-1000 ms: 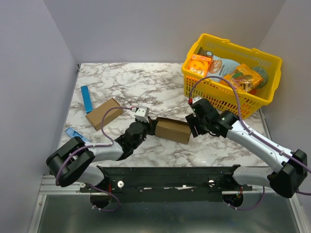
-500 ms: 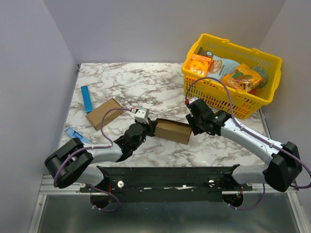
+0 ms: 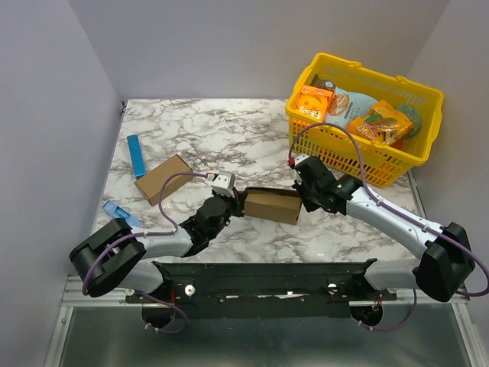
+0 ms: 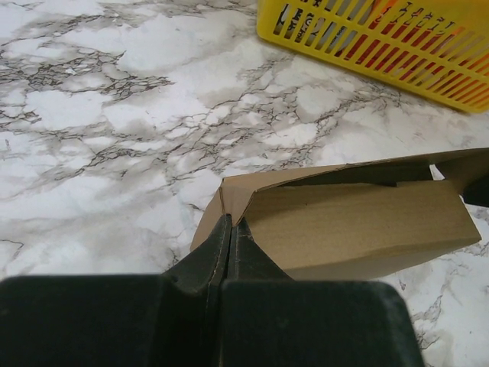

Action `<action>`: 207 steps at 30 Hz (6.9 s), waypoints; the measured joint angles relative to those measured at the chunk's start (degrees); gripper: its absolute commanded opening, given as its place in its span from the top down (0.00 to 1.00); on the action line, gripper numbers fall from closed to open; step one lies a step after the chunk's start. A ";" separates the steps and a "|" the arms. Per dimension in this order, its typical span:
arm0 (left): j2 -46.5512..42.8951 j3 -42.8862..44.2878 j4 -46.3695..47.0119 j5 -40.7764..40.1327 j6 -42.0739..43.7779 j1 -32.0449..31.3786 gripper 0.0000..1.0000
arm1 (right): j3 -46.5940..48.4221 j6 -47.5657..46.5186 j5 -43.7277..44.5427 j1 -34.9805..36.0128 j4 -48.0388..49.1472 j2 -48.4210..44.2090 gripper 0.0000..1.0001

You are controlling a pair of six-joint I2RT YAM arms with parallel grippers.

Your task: Fold the paper box

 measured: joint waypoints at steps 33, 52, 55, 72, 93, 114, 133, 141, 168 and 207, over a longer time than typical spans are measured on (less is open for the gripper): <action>-0.85 0.00 -1.53 -2.84 0.22 -1.97 1.00 | 3.80 1.36 0.76 -0.09 -3.39 2.32 0.77; 0.11 2.56 -6.27 -13.31 0.35 -6.38 1.00 | 7.50 7.65 -5.40 -0.13 -7.37 2.08 0.99; 1.16 3.78 -7.80 -16.35 0.79 -7.67 1.00 | 8.28 8.70 -6.12 -0.13 -8.26 2.10 0.99; 9.18 11.98 -13.14 -29.09 2.86 -13.86 1.00 | 8.52 10.95 -16.11 -10.25 -8.09 3.41 0.99; 12.50 14.69 -14.21 -31.82 3.32 -15.13 1.00 | 8.52 8.50 -27.30 -19.15 -7.93 3.39 0.99; 13.66 15.45 -13.79 -31.76 2.12 -15.47 1.00 | 9.05 5.18 -34.53 -24.83 -8.37 3.89 0.99; 14.23 19.06 -17.33 -31.41 2.67 -15.82 1.00 | 5.90 4.81 -30.16 -24.50 -7.43 2.03 0.97; 14.19 19.74 -18.67 -30.60 3.06 -16.06 1.00 | 0.61 6.71 -23.19 -23.28 -3.67 -1.33 0.67; 12.37 21.44 -25.27 -29.73 2.97 -16.48 0.58 | -3.78 4.74 -20.31 -22.91 4.42 -4.07 0.99; -9.29 9.42 -28.98 9.94 -1.01 3.21 0.09 | -3.78 2.99 -21.55 -21.31 4.74 -4.52 0.99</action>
